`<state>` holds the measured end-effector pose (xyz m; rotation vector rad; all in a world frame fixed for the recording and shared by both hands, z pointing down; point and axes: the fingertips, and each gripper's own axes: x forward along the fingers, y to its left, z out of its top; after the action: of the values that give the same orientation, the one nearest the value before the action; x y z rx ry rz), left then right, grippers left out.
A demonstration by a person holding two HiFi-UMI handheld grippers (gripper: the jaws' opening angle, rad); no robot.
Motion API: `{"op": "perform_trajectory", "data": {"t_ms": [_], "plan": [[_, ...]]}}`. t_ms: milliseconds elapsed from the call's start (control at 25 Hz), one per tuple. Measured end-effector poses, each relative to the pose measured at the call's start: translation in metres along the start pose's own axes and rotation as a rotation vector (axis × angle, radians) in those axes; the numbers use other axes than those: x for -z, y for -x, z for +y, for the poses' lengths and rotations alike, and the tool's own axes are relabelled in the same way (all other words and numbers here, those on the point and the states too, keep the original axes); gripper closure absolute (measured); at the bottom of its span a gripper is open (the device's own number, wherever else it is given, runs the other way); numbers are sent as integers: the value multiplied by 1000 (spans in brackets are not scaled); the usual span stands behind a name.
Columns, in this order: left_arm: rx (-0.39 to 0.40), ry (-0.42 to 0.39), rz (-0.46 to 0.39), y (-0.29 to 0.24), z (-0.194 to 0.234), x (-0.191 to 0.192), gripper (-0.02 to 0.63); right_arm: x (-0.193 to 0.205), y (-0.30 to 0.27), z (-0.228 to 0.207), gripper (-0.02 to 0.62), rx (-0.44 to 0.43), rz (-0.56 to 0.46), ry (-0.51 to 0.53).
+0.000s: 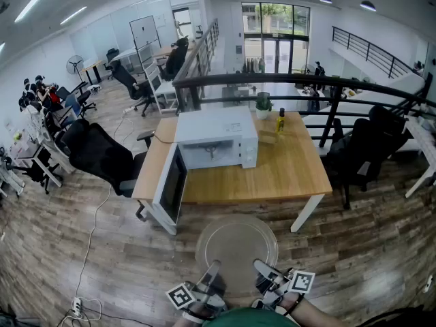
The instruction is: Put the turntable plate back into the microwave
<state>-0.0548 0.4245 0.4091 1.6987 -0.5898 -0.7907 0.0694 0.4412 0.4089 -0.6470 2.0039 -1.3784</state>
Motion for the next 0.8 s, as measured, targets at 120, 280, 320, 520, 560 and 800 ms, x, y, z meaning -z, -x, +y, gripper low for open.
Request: {"op": "perform_trajectory", "data": {"t_ms": [120,280,320,520,560,800], "plan": [[11,-12,7,-3,-3,0,573,-2,1,-1,555,1,-3,8],[16,-7,10,-6,-3,0,572,-5,1,-2,555,2,-8,10],[16,-5,10,-7,-3,1,572,-6,2,-2,556,3,-9,11],[15,-2,9,-13,-1,1,572,-11,2,-5,555,3,-7,11],[15,-3,8,-14,-1,1,572,-12,2,-5,555,5,-6,13],[2,-20,-2,-20,3,8,571,-22,6,-8,549,-2,7,8]]}}
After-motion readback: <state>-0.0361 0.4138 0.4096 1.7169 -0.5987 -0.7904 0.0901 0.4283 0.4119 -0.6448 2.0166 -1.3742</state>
